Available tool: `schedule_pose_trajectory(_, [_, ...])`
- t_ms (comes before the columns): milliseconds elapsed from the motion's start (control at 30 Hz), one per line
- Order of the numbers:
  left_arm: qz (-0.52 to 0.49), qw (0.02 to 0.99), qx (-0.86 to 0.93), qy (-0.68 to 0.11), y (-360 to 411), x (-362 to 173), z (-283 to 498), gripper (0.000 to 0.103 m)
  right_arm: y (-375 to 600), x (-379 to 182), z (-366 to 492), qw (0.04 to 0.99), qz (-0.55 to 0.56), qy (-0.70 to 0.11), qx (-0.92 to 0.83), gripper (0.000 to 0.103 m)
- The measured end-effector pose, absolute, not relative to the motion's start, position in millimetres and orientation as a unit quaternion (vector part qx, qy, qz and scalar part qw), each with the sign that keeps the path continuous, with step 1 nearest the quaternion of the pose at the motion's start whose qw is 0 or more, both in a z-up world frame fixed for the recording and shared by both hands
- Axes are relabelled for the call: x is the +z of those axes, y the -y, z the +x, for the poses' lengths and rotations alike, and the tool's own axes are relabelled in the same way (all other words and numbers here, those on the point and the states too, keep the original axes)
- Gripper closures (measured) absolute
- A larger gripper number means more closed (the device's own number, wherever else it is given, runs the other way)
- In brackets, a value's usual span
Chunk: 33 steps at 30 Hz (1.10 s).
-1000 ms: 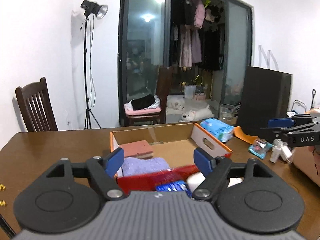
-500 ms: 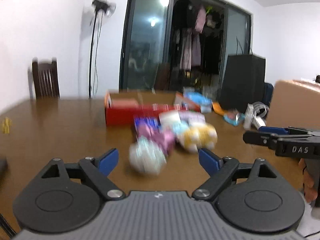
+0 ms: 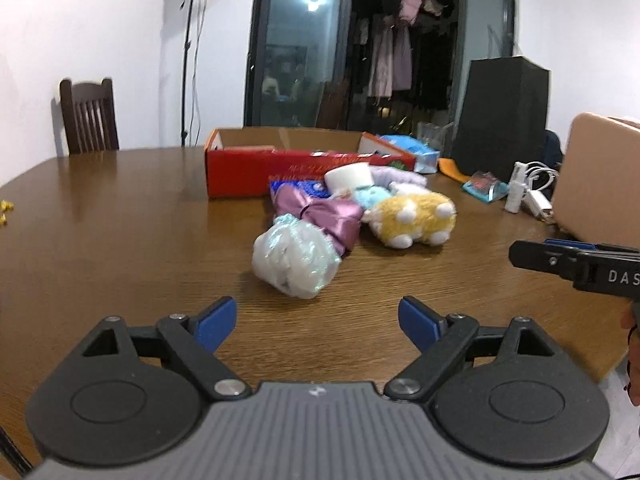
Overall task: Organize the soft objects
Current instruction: 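Withdraw both grippers from the box back toward the pile, then close both grippers on the lavender towel and lift it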
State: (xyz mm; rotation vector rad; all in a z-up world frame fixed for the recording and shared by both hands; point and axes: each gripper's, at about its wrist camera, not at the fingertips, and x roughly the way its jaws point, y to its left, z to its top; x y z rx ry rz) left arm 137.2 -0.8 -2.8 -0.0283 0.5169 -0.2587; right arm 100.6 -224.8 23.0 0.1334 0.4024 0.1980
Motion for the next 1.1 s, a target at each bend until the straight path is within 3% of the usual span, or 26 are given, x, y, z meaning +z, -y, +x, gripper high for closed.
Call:
schedule_pose_trajectory(333, [-0.038, 0.959, -0.159, -0.233, 16, 25, 212, 0.014, 245, 39, 184, 0.971, 0.089, -0.203, 0.088, 0.034])
schedule_pose_trajectory(433, [-0.039, 0.955, -0.185, -0.230, 35, 41, 252, 0.020, 255, 46, 228, 0.970, 0.091, -0.207, 0.093, 0.036])
schedule_pose_trajectory(500, [-0.038, 0.950, -0.203, -0.234, 51, 48, 284, 0.035, 264, 48, 265, 0.967, 0.099, -0.219, 0.088, 0.043])
schedule_pose_trajectory(633, [-0.024, 0.940, -0.213, -0.265, 80, 44, 340, 0.047, 283, 36, 337, 0.952, 0.132, -0.263, 0.080, 0.055])
schedule_pose_trajectory(733, [-0.024, 0.935, -0.215, -0.282, 91, 34, 360, 0.048, 291, 18, 375, 0.939, 0.154, -0.296, 0.080, 0.063])
schedule_pose_trajectory(767, [-0.022, 0.933, -0.216, -0.287, 92, 31, 364, 0.049, 292, 12, 383, 0.934, 0.161, -0.307, 0.089, 0.071])
schedule_pose_trajectory(800, [-0.020, 0.932, -0.215, -0.291, 93, 27, 367, 0.049, 292, 7, 386, 0.930, 0.168, -0.312, 0.102, 0.087])
schedule_pose_trajectory(833, [-0.018, 0.932, -0.214, -0.293, 94, 25, 369, 0.049, 292, 3, 386, 0.928, 0.176, -0.310, 0.106, 0.091])
schedule_pose_trajectory(933, [-0.018, 0.933, -0.207, -0.294, 94, 24, 369, 0.049, 287, 11, 378, 0.940, 0.159, -0.285, 0.101, 0.094])
schedule_pose_trajectory(1100, [-0.024, 0.945, -0.211, -0.250, 83, 53, 327, 0.044, 283, 64, 318, 0.975, 0.117, -0.167, 0.092, 0.095])
